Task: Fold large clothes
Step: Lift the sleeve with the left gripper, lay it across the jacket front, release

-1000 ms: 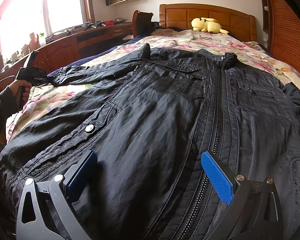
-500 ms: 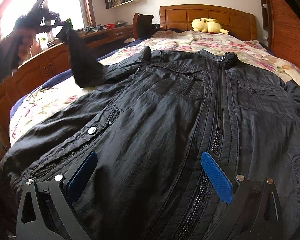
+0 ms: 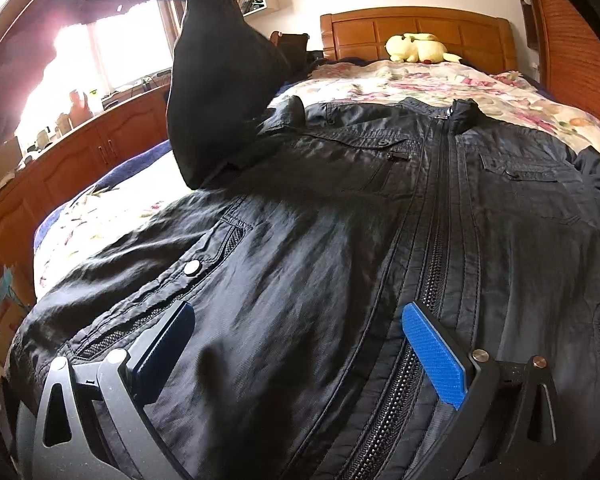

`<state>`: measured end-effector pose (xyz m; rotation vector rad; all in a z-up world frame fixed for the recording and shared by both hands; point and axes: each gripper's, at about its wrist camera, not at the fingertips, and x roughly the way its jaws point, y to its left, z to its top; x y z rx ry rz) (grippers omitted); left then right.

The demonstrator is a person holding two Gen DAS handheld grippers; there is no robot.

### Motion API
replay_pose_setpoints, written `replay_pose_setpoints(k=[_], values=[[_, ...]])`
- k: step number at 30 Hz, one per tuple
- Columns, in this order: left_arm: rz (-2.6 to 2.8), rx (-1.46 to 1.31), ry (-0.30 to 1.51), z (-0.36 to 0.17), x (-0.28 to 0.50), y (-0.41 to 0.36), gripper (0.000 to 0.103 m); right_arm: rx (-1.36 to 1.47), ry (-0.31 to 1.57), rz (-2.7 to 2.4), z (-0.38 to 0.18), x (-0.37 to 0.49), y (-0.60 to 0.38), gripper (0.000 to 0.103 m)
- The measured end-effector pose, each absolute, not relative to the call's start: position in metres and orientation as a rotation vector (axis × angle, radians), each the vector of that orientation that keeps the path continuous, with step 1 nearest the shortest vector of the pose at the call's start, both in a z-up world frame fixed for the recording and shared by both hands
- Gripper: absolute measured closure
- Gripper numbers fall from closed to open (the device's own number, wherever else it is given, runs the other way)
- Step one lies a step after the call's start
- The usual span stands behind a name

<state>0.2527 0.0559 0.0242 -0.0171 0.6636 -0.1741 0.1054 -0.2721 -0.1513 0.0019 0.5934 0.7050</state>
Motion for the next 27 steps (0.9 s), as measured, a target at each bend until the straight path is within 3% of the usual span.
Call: replay_pose_setpoints(k=[7, 11, 13, 15, 17, 20, 27], values=[[-0.183, 0.032, 0.668, 0.009, 0.225, 0.047, 0.069, 0.002, 0.594, 0.702, -0.152, 0.104, -0.272, 0.0], [-0.19, 0.014, 0.647, 0.003, 0.217, 0.059, 0.065, -0.001, 0.597, 0.698, -0.151, 0.105, -0.272, 0.0], [-0.185, 0.001, 0.627, -0.005, 0.214, 0.07, 0.057, -0.01, 0.598, 0.692, -0.151, 0.105, -0.269, 0.0], [-0.177, -0.012, 0.615, -0.013, 0.212, 0.079, 0.04, -0.016, 0.601, 0.688, -0.151, 0.105, -0.268, 0.0], [-0.17, -0.027, 0.602, -0.024, 0.209, 0.09, 0.031, -0.025, 0.603, 0.682, -0.15, 0.106, -0.264, 0.0], [-0.151, -0.059, 0.588, -0.041, 0.204, 0.109, 0.026, -0.034, 0.605, 0.676, -0.15, 0.107, -0.262, 0.0], [-0.054, -0.098, 0.569, -0.075, 0.182, 0.15, 0.026, -0.059, 0.61, 0.66, -0.15, 0.106, -0.256, 0.0]])
